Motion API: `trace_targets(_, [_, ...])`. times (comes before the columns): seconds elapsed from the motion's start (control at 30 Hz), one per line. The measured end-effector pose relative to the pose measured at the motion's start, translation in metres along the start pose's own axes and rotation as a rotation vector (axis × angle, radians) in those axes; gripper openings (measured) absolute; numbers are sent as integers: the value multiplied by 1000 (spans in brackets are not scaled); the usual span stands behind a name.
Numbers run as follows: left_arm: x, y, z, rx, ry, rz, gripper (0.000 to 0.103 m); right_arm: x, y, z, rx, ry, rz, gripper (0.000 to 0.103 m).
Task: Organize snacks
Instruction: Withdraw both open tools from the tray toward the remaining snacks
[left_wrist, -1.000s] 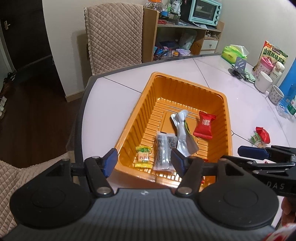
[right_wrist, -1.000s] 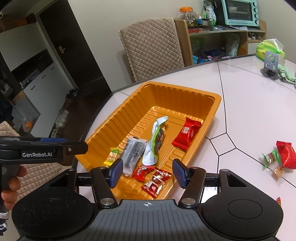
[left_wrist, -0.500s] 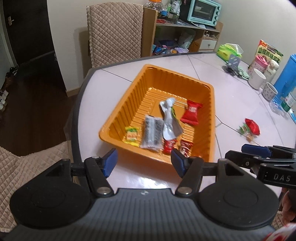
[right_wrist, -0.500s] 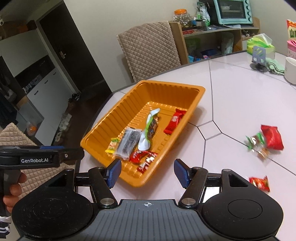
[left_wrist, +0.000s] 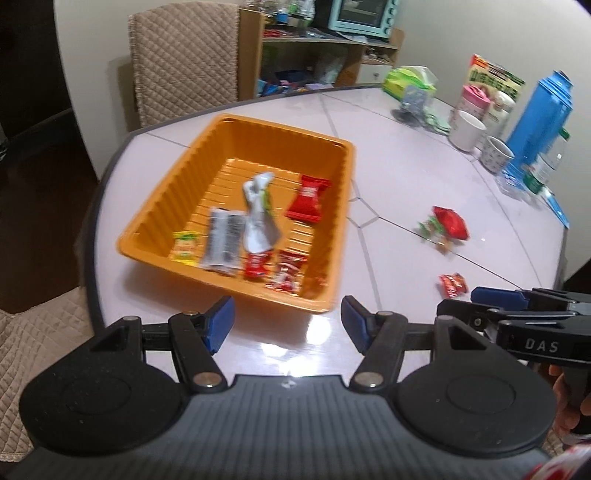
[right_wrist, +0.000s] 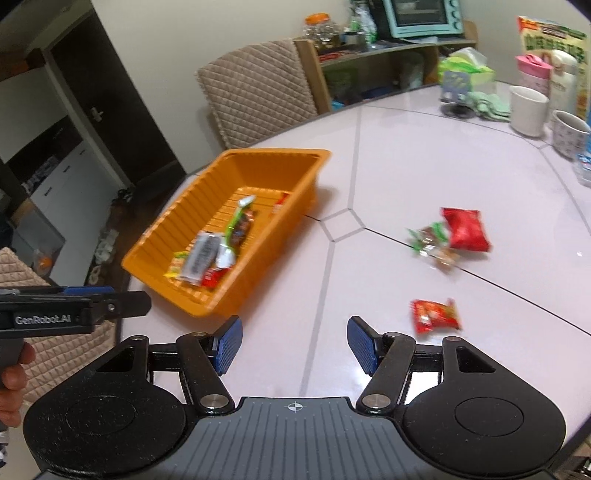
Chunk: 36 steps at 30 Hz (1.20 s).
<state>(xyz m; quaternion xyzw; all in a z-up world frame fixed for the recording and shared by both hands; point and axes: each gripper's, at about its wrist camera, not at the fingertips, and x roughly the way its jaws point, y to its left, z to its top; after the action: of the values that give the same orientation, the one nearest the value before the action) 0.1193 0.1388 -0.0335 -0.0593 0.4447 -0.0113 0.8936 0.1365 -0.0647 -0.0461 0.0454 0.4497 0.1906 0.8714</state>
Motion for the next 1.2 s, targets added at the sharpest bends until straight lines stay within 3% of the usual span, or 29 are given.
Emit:
trace_targets(0.8, [57, -142, -3, 201, 27, -131, 60, -42, -116, -13, 110, 15, -136, 63])
trace_targets(1.2, [102, -177, -3, 321, 29, -160, 59, -38, -153, -15, 156, 47, -147, 63])
